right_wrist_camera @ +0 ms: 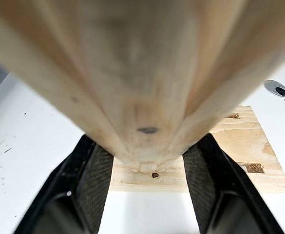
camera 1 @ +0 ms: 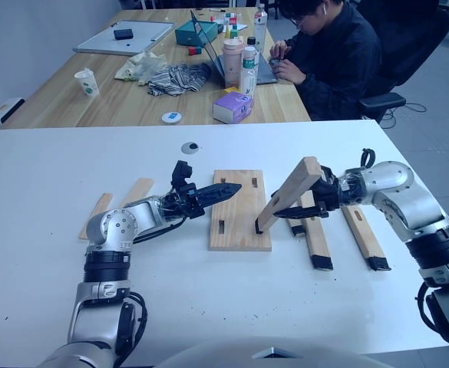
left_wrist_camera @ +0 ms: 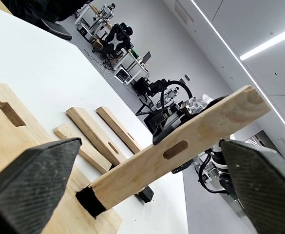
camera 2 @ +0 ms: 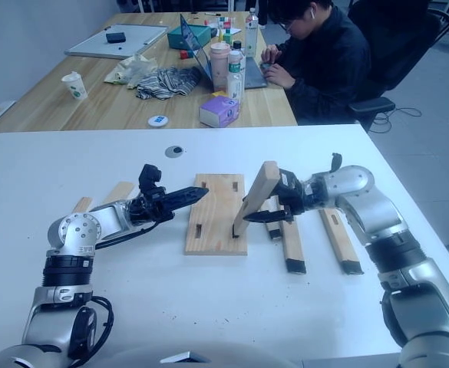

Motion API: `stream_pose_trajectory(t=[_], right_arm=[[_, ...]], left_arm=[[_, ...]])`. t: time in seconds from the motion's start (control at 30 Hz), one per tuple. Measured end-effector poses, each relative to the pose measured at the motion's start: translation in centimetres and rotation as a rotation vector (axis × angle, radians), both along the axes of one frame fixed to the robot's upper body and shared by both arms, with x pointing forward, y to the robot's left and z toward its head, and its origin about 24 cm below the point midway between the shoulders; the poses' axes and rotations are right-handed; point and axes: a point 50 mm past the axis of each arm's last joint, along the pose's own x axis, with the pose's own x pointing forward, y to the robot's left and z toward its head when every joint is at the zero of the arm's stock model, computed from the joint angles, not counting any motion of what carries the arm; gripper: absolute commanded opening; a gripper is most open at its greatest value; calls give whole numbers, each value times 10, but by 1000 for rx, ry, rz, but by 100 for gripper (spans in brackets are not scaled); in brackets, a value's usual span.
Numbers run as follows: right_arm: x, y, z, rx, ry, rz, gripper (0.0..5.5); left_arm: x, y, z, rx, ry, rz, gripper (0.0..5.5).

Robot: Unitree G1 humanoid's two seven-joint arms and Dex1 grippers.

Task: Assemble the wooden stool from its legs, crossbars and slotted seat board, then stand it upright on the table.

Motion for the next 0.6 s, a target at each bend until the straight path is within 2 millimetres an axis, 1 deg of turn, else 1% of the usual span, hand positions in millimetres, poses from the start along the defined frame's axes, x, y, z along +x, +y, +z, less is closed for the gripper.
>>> stream_pose_trajectory(t=[0.03,0.1,0.2,0.4,0.47,0.6], right_arm=[[1,3,-4,-41,0,8,203],[4,7,-3,-71,1,31,203],[7,9,-2,-83,5,41,203],[9,10,-5,-84,14,28,203],[5,11,-7,-77,22,-3,203],[-9,16,-10,-10,63,-113,203]], left_arm=[[0,-1,0,-3,0,0,524],[-2,0,-2,-8,4,11,524],[-4,0,-6,-20,21,24,524],[-4,-1,-7,-25,24,31,524],[-4,2,-5,-22,18,43,524],[-3,5,-3,-18,6,63,524]])
